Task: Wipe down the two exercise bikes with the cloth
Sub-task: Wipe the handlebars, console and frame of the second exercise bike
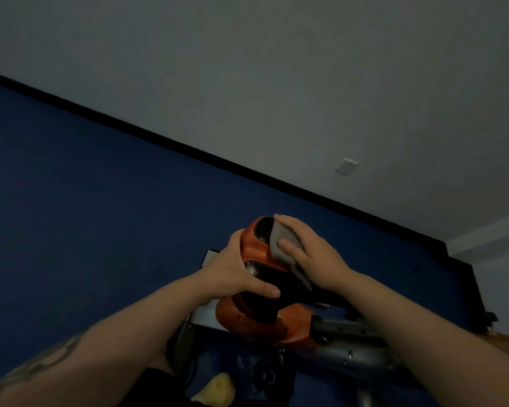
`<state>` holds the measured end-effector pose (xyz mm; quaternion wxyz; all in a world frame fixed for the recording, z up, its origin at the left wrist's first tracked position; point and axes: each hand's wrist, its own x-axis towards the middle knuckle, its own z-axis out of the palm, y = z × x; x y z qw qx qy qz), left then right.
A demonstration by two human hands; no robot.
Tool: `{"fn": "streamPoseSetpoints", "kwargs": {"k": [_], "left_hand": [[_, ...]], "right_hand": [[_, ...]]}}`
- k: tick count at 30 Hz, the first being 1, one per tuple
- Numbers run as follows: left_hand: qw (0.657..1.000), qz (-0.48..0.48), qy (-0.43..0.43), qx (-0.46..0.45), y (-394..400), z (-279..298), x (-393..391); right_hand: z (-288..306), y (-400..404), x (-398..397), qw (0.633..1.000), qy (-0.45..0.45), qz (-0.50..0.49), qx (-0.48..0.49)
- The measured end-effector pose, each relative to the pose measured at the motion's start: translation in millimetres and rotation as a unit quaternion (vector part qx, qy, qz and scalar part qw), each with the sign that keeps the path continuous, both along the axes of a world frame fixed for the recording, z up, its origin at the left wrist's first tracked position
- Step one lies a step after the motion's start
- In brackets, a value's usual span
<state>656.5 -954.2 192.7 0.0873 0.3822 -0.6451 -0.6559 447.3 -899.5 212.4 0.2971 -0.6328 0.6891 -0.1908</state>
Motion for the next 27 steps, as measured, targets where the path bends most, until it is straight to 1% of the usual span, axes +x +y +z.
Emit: {"fn": "streamPoseSetpoints", "kwargs": {"k": [1,3,5,6,8,10,12,13,15,17,18,19,21,22,23,24,26,27], "left_hand": [[1.000,0.005,-0.006,0.000,-0.6,1.0,-0.3],[1.000,0.014,-0.004,0.005,-0.5,-0.1,0.0],[1.000,0.020,0.003,0.010,1.4,-3.3,1.8],[0.999,0.029,0.006,0.012,3.0,-5.1,2.4],[0.998,0.053,0.022,0.022,6.1,-10.4,2.6],[0.996,0.074,0.028,0.042,8.4,-12.7,0.0],[0.994,0.088,0.021,0.054,8.0,-13.3,-1.9],[0.995,0.082,0.018,0.052,6.3,-13.1,-2.9],[0.998,0.052,0.015,0.040,2.7,-13.0,-3.6],[0.999,0.023,0.015,0.040,0.9,-13.6,-3.1],[0.999,0.016,0.010,0.040,1.1,-14.3,-2.7],[0.999,0.013,0.001,0.034,2.1,-14.9,-1.8],[1.000,0.012,-0.014,0.008,3.6,-15.3,-1.3],[1.000,0.013,-0.014,-0.002,4.0,-14.6,-1.7],[1.000,0.016,-0.013,-0.005,3.4,-13.8,-2.5],[1.000,0.019,-0.012,0.000,2.5,-13.4,-3.3],[1.000,0.018,-0.006,0.020,0.9,-11.2,-3.8],[1.000,0.015,0.000,0.024,1.3,-10.4,-3.4]], "right_hand": [[-3.2,-16.5,0.4,0.999,0.001,-0.035,0.024],[-5.7,-48.4,15.6,0.994,0.063,-0.064,0.064],[-6.4,-57.3,33.7,0.992,0.094,-0.077,0.039],[-6.6,-49.5,37.1,0.993,0.096,-0.071,0.001],[-5.7,-19.0,34.9,0.992,0.109,-0.002,-0.066],[-3.9,5.8,22.8,0.992,0.089,0.048,-0.074],[-2.9,-6.1,12.3,0.998,0.037,0.020,-0.042],[-3.4,-22.8,12.0,0.999,0.030,-0.006,-0.012],[-1.7,-58.9,22.5,0.996,0.074,-0.036,0.047],[-0.3,-75.5,38.6,0.992,0.078,-0.064,0.072],[1.8,-73.9,44.2,0.993,0.084,-0.057,0.058],[3.3,-65.9,47.7,0.993,0.111,-0.024,0.021],[4.1,-41.1,46.8,0.980,0.156,0.086,-0.089],[5.7,-35.6,43.5,0.971,0.158,0.135,-0.116],[7.4,-39.3,39.4,0.971,0.149,0.153,-0.109],[9.9,-48.6,38.2,0.979,0.132,0.139,-0.070],[13.9,-74.0,44.5,0.995,0.092,0.028,0.029],[12.0,-82.9,51.9,0.993,0.098,-0.024,0.063]]}}
